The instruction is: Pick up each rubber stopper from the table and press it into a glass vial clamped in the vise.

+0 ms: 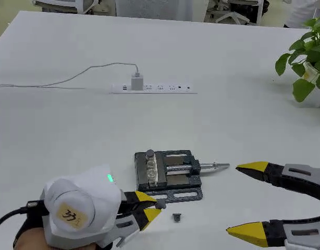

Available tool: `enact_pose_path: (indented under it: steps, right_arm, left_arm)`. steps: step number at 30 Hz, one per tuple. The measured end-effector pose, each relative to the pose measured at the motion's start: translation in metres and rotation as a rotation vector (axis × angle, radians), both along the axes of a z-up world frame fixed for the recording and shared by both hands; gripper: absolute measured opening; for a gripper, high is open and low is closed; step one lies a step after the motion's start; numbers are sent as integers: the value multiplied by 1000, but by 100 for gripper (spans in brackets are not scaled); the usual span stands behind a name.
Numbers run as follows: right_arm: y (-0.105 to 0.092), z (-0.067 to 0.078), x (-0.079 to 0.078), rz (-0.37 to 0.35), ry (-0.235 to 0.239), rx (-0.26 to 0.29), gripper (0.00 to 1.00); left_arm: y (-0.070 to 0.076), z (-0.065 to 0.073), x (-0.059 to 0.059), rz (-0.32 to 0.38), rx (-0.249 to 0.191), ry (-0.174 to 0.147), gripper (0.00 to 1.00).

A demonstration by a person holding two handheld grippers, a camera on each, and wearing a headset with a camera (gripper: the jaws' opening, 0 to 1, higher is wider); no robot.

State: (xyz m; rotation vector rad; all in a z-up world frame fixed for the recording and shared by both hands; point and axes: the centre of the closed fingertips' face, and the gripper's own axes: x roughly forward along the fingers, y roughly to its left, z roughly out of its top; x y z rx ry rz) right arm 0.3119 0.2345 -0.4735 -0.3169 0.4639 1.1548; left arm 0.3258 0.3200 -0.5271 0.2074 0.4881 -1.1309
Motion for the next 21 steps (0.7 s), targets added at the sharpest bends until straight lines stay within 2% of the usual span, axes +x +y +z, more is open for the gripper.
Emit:
enact_pose_path:
  steps: [8, 10, 13, 16, 21]
  right_arm:
    - [27, 32, -1, 68, 24, 69, 50]
    - [32, 37, -1, 87, 17, 80, 48]
    - [41, 44, -3, 112, 42, 90, 45]
    - [47, 49, -5, 139, 44, 97, 42]
    - [57, 53, -11, 183, 54, 97, 32]
  left_arm:
    - [-3, 43, -8, -50, -63, -59, 3]
    - [-5, 50, -10, -58, -73, -67, 3]
    - [-8, 62, -13, -77, -96, -82, 3]
    - [-12, 71, -17, -96, -115, -94, 3]
    - [-17, 79, -22, -125, -130, -107, 3]
